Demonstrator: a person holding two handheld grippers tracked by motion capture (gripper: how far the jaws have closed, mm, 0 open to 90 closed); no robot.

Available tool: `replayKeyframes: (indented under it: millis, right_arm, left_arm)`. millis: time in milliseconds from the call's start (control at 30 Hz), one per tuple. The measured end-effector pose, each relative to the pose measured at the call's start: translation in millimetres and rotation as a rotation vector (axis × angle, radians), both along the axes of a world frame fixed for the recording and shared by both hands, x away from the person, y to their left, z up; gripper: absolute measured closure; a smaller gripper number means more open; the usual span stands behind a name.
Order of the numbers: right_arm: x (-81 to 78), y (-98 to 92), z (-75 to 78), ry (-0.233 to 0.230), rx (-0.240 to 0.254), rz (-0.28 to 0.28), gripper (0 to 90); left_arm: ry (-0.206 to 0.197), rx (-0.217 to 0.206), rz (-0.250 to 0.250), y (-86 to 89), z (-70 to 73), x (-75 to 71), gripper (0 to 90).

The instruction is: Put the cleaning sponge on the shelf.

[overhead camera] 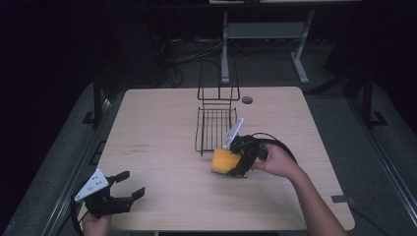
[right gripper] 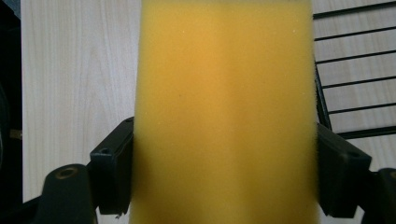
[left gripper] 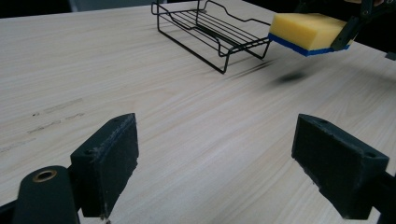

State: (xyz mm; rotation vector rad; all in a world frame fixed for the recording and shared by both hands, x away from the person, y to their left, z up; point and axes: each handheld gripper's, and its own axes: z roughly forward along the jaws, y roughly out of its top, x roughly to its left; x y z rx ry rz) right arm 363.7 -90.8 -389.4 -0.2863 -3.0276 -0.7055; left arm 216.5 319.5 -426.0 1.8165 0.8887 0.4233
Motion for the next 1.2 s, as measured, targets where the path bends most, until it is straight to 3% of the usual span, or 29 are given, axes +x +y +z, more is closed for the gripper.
replayKeyframes:
  millis: [533, 1200]
  right_arm:
    - [10.1, 12.9, 7.2, 0.002, -0.018, 0.016, 21.5]
    - [37.4, 27.9, 6.9, 0.025, -0.036, 0.029, 21.5]
  left_arm:
    - [-0.005, -0.001, 0.003, 1.8, 0.8, -0.4, 14.0]
    - [-0.002, -0.004, 0.007, 3.6, 0.0, 0.4, 14.0]
